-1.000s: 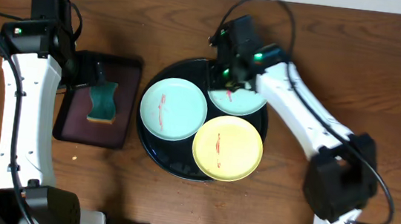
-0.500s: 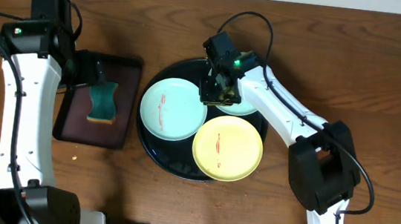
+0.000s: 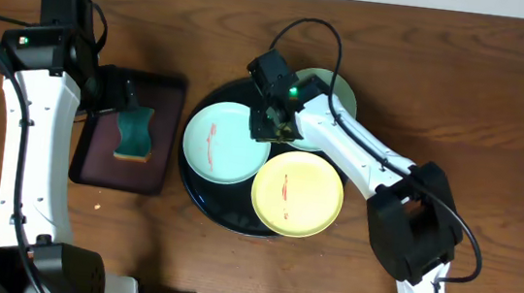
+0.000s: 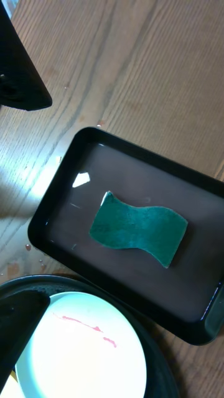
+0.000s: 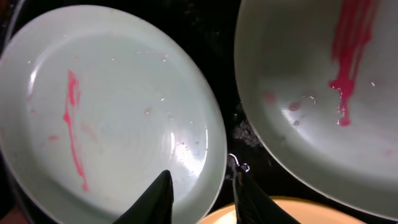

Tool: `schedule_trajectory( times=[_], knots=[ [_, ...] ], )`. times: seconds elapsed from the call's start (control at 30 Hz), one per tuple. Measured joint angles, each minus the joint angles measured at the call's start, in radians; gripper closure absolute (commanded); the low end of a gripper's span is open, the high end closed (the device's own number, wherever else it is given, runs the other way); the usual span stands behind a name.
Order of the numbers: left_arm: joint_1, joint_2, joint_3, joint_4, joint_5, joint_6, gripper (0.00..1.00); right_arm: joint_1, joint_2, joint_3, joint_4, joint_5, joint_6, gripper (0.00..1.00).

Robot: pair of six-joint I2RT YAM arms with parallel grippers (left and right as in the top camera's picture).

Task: Clean dirty plates on tray and stack at the side
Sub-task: 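Grasp the rim of the upper pale green plate with the right gripper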

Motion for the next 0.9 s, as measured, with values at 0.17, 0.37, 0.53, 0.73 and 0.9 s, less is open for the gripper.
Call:
schedule_trajectory(
  times=[0.17, 0.37, 0.53, 0.73, 0.9],
  knots=[
    [0.0, 0.0, 0.0, 0.003, 0.0, 0.0, 0.07, 0.007, 0.042, 0.0, -0.001, 0.015, 0.017, 0.7],
    [0.0, 0.0, 0.0, 0.007, 0.0, 0.0, 0.07, 0.007, 0.082, 0.0, 0.017, 0.016, 0.031, 0.7],
    [0.0, 0.0, 0.0, 0.016, 0.0, 0.0, 0.07, 0.007, 0.095, 0.0, 0.027, 0.016, 0.037, 0.73],
    [0.0, 0.0, 0.0, 0.017, 0.0, 0.0, 0.08, 0.007, 0.12, 0.0, 0.033, 0.008, 0.041, 0.87],
    [0.0, 0.004, 0.0, 0.016, 0.0, 0.0, 0.08, 0.005, 0.119, 0.0, 0.033, 0.002, 0.05, 0.99]
  ],
)
